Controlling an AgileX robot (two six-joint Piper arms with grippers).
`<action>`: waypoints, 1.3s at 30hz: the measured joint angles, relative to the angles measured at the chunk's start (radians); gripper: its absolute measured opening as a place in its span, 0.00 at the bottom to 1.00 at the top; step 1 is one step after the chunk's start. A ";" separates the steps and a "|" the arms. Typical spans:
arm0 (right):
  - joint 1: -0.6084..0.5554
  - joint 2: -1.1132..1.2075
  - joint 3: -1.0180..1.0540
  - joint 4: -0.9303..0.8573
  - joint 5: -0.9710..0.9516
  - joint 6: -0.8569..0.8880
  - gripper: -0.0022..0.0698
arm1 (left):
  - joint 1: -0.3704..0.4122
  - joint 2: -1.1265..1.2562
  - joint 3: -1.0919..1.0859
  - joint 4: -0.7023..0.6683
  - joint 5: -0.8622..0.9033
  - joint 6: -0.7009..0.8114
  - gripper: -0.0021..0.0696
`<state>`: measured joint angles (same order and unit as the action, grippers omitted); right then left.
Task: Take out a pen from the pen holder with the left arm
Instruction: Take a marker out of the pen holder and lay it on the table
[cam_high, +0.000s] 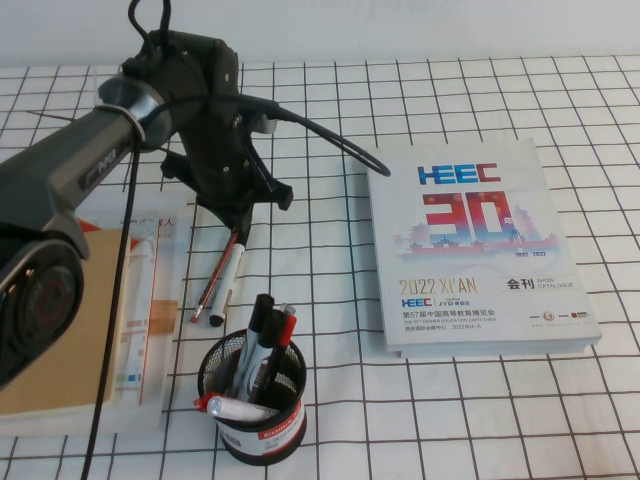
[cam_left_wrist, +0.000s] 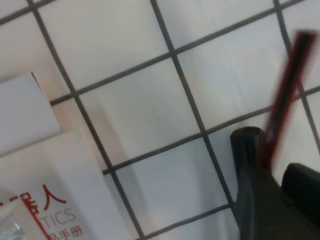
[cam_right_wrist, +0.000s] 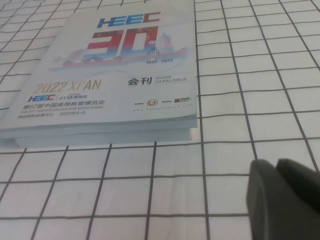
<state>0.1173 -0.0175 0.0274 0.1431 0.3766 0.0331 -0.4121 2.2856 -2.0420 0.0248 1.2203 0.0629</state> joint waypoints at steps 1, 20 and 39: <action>0.000 0.000 0.000 0.000 0.000 0.000 0.01 | 0.000 0.000 0.000 -0.002 0.000 0.004 0.15; 0.000 0.000 0.000 0.000 0.000 0.000 0.01 | 0.007 -0.186 0.000 -0.014 0.011 0.008 0.13; 0.000 0.000 0.000 0.000 0.000 0.000 0.01 | 0.005 -0.759 0.259 -0.025 -0.108 -0.004 0.03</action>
<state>0.1173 -0.0175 0.0274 0.1431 0.3766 0.0331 -0.4070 1.5262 -1.7831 0.0000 1.1127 0.0590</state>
